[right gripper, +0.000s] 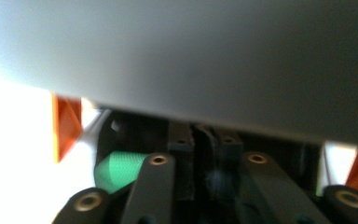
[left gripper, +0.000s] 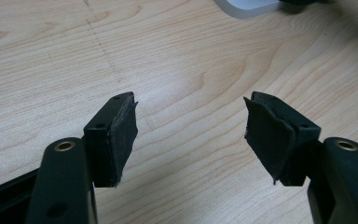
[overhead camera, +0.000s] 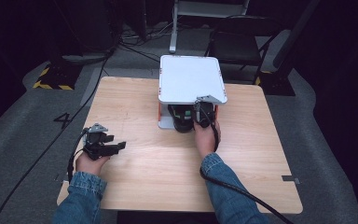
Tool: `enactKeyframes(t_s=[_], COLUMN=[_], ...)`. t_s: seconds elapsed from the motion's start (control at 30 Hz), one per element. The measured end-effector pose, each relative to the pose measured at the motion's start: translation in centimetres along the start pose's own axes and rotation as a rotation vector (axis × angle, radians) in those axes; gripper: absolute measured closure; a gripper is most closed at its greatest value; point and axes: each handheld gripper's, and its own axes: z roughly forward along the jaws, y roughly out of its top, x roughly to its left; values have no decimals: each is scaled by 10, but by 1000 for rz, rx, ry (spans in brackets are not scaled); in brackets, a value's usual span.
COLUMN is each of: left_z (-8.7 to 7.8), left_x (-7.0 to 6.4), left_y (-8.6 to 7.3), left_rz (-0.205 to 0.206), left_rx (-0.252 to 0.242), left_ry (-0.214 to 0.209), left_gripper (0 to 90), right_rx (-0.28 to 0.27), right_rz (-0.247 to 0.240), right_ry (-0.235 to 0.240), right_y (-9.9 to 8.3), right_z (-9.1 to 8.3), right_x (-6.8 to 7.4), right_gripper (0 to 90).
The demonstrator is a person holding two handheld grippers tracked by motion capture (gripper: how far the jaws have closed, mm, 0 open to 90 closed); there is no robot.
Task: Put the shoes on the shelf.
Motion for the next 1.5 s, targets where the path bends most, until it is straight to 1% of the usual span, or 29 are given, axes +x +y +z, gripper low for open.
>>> enactKeyframes(t_s=[0.03,0.07,0.1,0.13,0.17,0.27,0.4,0.43,0.47,0.5,0.6,0.7,0.73,0.77,0.83,0.9,1.0,1.03,1.1,1.17,1.2,1.23,1.27,1.3,1.33,1.37,1.4,1.43,1.5], left_z=[0,0,0,0,0,0,0,0,0,1,2,3,3,4,3,3,1,-1,-3,-3,-3,-1,-1,-1,-1,1,2,4,10], left_x=[0,0,0,1,2,2,2,2,2,1,0,-4,-4,-7,-10,-14,-20,-29,-40,-50,-50,-59,-59,-66,-66,-71,-72,-74,-81], left_y=[0,0,0,0,0,0,0,0,0,0,0,1,1,2,3,5,7,10,14,16,16,17,17,19,19,21,22,24,26], left_rz=[0,-2,-2,4,1,-3,-4,1,1,-5,-4,14,14,15,27,24,33,67,94,118,118,152,152,168,168,167,157,153,149], left_rx=[0,-1,0,-1,0,-1,0,3,3,4,5,9,9,7,-3,-13,-28,-40,-57,-65,-65,-79,-79,-97,-97,-142,-162,-180,-201], left_ry=[0,-1,-2,-2,-5,-5,-6,-2,-2,-1,-1,1,1,-3,-16,-40,-45,-25,-36,-47,-47,-55,-55,-64,-64,-76,-81,-77,-48], left_gripper=[340,339,339,339,340,340,339,340,340,340,340,341,341,342,347,378,460,468,509,580,627,685,727,755,763,766,766,767,765], right_rx=[0,-23,-27,-23,-22,-15,-33,-47,-47,-59,-74,-80,-80,-75,-67,-59,-31,-17,-20,-24,-24,-29,-29,-52,-52,-50,-45,-39,-30], right_rz=[0,-13,-8,-7,-8,-18,-22,-38,-38,-49,-68,-80,-80,-96,-104,-107,-64,-62,-72,-98,-98,-142,-142,-220,-220,-197,-169,-139,-116], right_ry=[0,-17,-7,-4,3,15,27,37,37,53,79,113,113,124,138,147,195,206,211,213,213,214,214,211,211,194,209,225,233], right_y=[0,1,1,2,3,4,4,4,4,4,2,-1,-1,-4,-7,-11,-16,-17,-21,-25,-25,-30,-30,-35,-35,-40,-43,-45,-51], right_z=[0,2,2,2,1,0,-8,-16,-16,-26,-43,-58,-58,-66,-74,-81,-91,-95,-101,-106,-106,-108,-108,-108,-108,-109,-108,-107,-104], right_x=[0,0,0,0,-1,-3,-7,-9,-9,-12,-15,-20,-20,-23,-29,-34,-41,-42,-42,-40,-40,-37,-37,-34,-34,-34,-35,-37,-40], right_gripper=[744,673,621,616,574,539,512,496,496,478,469,469,469,470,474,521,671,733,795,820,820,863,863,862,862,833,850,871,894])
